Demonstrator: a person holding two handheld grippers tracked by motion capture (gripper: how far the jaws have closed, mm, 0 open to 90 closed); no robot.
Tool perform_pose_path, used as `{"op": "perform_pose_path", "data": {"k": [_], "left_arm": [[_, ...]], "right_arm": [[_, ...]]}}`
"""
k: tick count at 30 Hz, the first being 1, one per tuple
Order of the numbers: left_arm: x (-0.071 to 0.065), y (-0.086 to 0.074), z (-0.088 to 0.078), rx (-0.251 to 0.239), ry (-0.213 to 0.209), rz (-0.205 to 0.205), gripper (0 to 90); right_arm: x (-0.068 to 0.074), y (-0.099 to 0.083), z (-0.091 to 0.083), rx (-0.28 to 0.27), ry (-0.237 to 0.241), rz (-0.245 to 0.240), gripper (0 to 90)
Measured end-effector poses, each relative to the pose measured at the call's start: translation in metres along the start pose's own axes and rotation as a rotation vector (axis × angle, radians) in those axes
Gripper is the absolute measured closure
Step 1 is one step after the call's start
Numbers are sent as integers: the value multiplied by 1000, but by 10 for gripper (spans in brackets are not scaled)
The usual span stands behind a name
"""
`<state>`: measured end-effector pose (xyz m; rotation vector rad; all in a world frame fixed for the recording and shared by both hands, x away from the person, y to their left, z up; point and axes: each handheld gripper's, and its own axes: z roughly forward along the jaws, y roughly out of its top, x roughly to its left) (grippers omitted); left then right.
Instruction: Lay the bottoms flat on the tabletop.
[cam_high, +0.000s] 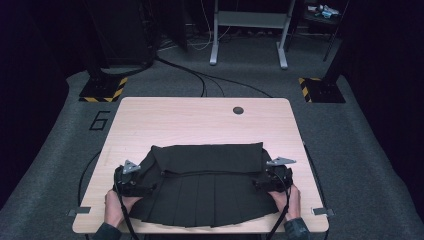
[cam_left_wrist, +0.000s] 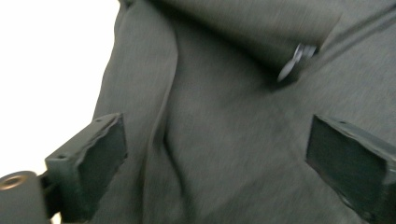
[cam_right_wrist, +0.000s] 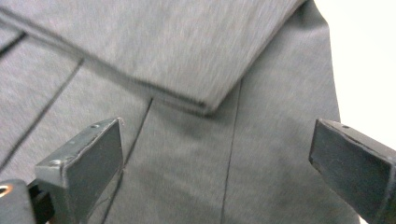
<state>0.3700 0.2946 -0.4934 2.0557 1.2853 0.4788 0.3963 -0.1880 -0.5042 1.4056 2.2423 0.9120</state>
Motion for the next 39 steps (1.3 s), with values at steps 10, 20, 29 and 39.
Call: {"op": "perform_pose_path", "data": {"k": [10,20,29,39], "left_arm": [[-13,30,18,1,-48,35,0],[-13,35,31,3,-26,29,92],[-15,30,33,-2,-29,56,395],[-16,29,31,-5,-40,76,717]], "right_arm": [[5,27,5,-13,22,-34,108],[2,29,14,3,15,-19,231],[5,22,17,15,14,-12,537],[6,22,13,-1,18,-37,769]]}}
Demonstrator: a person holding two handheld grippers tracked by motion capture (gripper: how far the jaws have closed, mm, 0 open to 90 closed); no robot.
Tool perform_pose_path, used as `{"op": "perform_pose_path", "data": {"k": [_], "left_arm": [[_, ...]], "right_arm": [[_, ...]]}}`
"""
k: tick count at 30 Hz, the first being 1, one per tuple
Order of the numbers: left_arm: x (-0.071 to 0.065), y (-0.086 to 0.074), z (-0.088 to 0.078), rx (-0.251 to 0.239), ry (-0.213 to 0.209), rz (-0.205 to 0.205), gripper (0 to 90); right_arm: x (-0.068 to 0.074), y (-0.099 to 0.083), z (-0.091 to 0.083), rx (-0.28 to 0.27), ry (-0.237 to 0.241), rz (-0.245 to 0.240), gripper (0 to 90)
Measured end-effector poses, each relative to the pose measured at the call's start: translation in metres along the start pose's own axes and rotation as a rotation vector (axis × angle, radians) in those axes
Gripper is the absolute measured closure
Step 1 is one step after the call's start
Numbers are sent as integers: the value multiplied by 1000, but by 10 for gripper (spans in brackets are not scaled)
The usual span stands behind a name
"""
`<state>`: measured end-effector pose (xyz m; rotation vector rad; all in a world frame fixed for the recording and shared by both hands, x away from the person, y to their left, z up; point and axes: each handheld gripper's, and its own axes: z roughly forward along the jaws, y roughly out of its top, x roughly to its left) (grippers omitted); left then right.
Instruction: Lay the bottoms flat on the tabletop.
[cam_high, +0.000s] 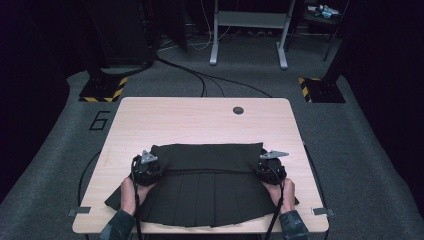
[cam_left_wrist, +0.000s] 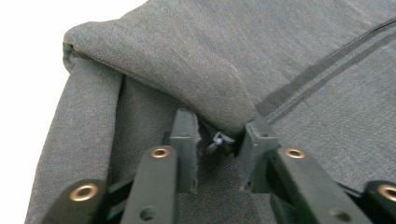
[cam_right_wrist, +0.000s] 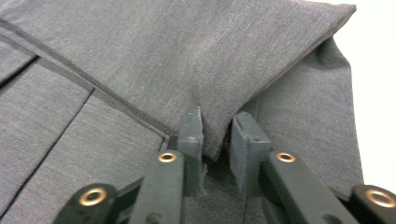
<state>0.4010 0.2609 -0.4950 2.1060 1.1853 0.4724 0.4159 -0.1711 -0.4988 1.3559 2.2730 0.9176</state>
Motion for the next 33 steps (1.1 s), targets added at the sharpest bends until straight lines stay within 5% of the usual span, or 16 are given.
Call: {"op": "perform_pose_path", "data": {"k": [33], "left_arm": [[7,21,-17,-71,-5,14,799]], "right_arm": [[2,27,-23,-72,-21,-47,836]]}}
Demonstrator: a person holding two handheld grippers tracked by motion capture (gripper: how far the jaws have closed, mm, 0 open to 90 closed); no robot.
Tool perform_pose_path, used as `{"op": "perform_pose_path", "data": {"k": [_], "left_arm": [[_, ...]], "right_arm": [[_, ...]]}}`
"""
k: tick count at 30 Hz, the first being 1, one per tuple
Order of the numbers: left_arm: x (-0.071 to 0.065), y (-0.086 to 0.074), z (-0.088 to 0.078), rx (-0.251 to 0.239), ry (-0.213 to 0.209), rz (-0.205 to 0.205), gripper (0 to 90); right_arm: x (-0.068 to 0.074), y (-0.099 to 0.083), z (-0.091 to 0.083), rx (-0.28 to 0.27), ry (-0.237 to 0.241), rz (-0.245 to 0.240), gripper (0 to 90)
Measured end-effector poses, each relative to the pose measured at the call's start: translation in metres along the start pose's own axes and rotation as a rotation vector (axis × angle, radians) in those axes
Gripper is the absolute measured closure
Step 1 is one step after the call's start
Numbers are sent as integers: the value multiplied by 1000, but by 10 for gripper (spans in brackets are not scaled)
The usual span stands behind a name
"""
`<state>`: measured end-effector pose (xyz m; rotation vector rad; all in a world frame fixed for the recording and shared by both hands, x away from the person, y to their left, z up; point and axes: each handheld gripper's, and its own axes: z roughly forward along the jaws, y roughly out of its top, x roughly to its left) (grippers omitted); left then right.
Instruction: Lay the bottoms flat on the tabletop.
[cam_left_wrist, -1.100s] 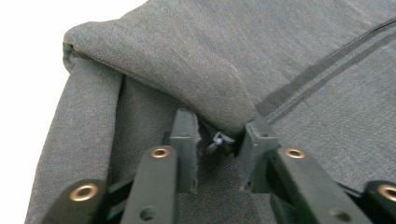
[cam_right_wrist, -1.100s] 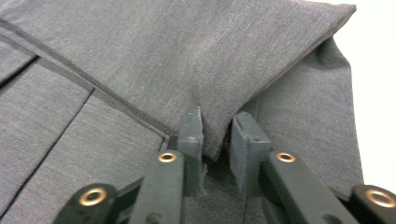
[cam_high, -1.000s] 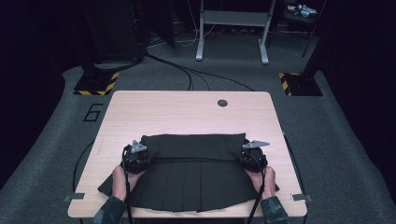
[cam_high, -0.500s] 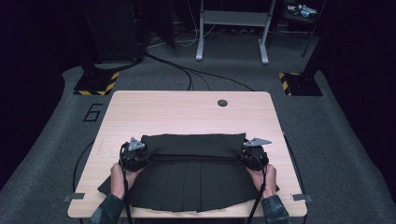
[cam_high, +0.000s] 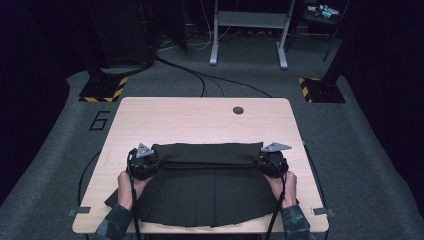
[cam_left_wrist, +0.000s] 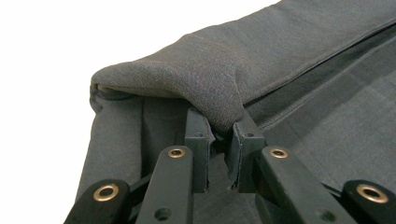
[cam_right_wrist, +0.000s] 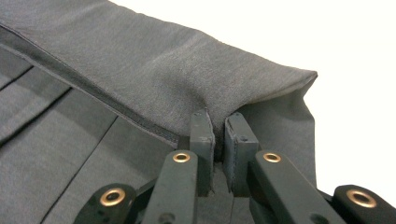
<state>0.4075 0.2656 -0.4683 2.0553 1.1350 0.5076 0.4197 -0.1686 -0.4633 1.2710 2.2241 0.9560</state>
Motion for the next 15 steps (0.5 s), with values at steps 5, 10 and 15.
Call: {"op": "perform_pose_path", "data": {"k": [5,10,15], "left_arm": [[4,8,0,-11,-7,-7,801],[10,16,3,-26,-16,-24,802],[25,39,11,-27,-23,-28,803]], "right_arm": [[-1,12,-1,-4,-16,-1,836],[-6,24,1,-4,-18,-12,836],[-14,44,9,10,-24,-22,837]]}}
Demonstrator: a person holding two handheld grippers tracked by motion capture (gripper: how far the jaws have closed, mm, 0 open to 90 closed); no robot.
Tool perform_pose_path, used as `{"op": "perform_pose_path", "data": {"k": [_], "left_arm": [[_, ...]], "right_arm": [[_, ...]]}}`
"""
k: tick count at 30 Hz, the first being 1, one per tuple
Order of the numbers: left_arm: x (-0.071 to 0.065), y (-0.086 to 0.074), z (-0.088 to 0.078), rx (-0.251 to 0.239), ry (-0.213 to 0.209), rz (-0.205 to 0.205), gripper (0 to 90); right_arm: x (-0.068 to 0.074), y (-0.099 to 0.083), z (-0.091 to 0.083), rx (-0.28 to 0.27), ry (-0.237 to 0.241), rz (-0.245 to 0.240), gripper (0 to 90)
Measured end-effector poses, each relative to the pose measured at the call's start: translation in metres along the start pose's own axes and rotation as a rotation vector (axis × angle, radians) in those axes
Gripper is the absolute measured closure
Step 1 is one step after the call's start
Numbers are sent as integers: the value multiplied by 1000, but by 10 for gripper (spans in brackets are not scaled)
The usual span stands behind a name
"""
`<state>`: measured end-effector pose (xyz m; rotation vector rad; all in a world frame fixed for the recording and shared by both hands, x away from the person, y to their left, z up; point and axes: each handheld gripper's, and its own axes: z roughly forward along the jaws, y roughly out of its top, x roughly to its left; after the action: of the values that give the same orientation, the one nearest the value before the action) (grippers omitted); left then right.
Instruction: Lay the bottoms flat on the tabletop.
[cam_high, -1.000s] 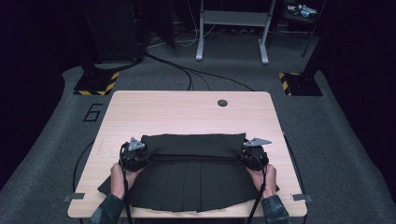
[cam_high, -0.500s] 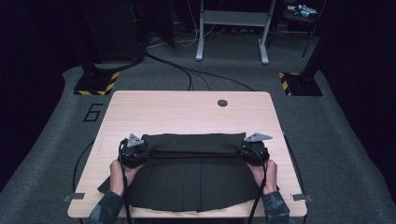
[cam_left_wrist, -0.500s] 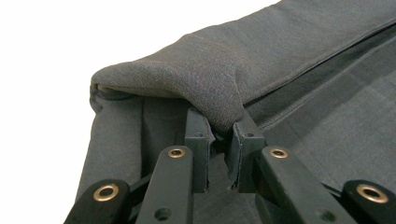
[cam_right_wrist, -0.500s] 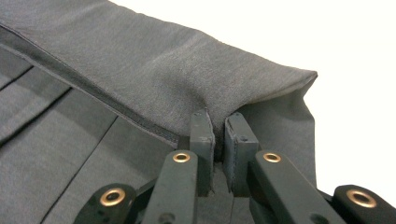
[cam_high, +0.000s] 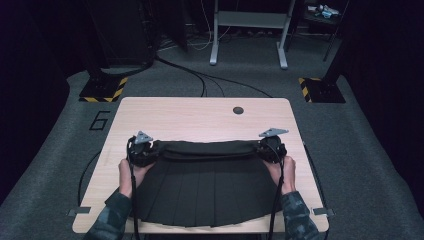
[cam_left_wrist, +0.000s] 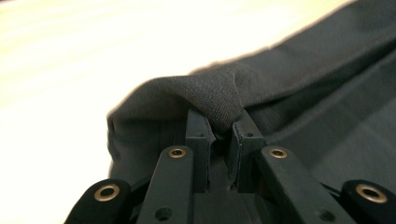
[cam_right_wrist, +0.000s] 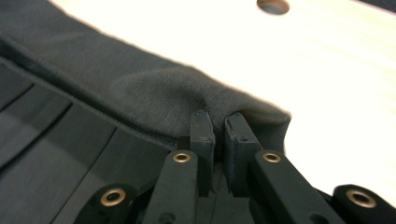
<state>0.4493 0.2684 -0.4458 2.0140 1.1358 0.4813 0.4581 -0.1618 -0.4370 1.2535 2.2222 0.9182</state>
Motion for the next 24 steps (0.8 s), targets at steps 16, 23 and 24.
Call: {"op": "perform_pose_path", "data": {"k": [16,23,24], "left_arm": [[41,58,0,-69,167,-148,228],[46,23,-18,-36,166,-152,210],[46,16,-21,-29,168,-150,211]], "right_arm": [[-29,84,17,19,-90,132,459],[-30,56,7,19,-70,112,317],[-29,50,4,13,-61,112,303]]}}
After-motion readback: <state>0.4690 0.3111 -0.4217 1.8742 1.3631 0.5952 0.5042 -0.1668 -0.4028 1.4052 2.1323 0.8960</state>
